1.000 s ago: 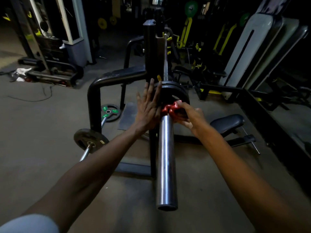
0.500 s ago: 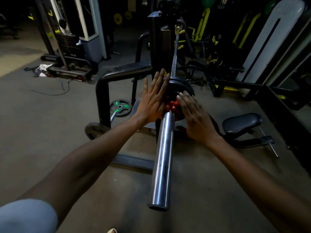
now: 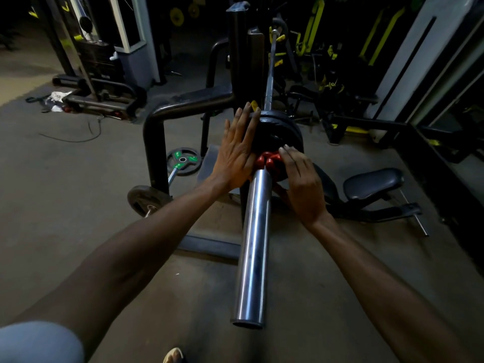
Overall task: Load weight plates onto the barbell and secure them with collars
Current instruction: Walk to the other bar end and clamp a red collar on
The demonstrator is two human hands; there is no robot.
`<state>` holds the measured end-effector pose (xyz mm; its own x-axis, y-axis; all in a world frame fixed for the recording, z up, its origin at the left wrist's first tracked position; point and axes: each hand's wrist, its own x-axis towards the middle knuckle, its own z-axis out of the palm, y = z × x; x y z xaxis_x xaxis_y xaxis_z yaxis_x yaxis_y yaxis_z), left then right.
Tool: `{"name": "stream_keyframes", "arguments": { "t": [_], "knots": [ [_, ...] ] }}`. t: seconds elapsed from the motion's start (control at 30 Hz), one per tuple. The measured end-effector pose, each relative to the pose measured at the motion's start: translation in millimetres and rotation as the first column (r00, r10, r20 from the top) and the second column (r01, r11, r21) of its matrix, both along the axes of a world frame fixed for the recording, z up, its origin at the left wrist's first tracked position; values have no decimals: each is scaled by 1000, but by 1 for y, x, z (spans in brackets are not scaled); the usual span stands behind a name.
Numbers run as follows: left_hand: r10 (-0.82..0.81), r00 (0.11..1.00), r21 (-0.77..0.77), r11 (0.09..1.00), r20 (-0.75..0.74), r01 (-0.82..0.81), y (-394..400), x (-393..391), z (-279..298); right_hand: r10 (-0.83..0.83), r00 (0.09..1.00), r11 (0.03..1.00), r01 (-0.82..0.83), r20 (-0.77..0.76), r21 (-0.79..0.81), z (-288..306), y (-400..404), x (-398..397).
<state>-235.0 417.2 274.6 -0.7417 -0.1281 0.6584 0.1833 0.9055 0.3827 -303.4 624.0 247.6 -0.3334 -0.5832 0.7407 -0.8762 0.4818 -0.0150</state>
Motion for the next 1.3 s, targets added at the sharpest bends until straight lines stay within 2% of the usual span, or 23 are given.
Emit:
{"name": "stream_keyframes", "arguments": {
  "t": [0.27, 0.37, 0.53, 0.67, 0.73, 0.8, 0.83, 0.87, 0.9, 0.93, 1.0, 1.07, 1.13, 1.3],
  "knots": [
    [10, 999, 55, 998, -54, -7, -3, -8, -12, 8, 997, 1000, -8, -76, 1, -10, 5, -3],
    [10, 998, 63, 998, -55, -7, -1, -7, -11, 14, 999, 1000, -14, -53, 4, -11, 4, -3],
    [51, 998, 11, 999, -33, -51, 5, -8, -4, -6, 997, 998, 11, 80, -61, -18, 5, 11],
    [66, 997, -68, 995, -51, -69, 7, -8, -3, 56, 950, 983, 1, 306, -184, -27, -2, 30],
    [67, 996, -71, 995, -58, -71, 6, -7, -2, 101, 897, 961, 25, 430, -277, -25, -7, 32],
    [64, 997, -65, 996, -42, -67, 6, -6, -1, 195, 760, 919, 80, 620, -387, -13, -4, 32],
    [63, 997, -69, 996, -33, -65, 6, -6, -1, 304, 623, 873, 120, 721, -472, -4, -2, 32],
    [61, 998, -71, 995, -26, -63, 6, -6, 0, 442, 446, 802, 192, 778, -566, 6, 1, 31],
    [58, 998, -74, 996, -20, -59, 6, -5, 1, 554, 268, 729, 301, 788, -615, 16, 3, 26],
    [55, 998, -84, 995, -19, -56, 6, -5, 3, 610, 116, 695, 395, 784, -600, 27, 5, 19],
    [45, 999, -151, 987, -20, -47, 3, -5, 8, 564, -134, 768, 447, 815, -458, 47, 8, 2],
    [25, 1000, -233, 972, -11, -27, 1, -8, 14, 435, -321, 876, 367, 842, -313, 66, 9, -12],
    [32, 1000, -263, 964, -1, -31, 3, -12, 17, 323, -402, 933, 289, 857, -216, 81, 5, -22],
    [56, 997, -285, 956, -61, -72, 7, -17, 14, 195, -466, 978, 155, 863, -138, 89, -4, -26]
  ]
}}
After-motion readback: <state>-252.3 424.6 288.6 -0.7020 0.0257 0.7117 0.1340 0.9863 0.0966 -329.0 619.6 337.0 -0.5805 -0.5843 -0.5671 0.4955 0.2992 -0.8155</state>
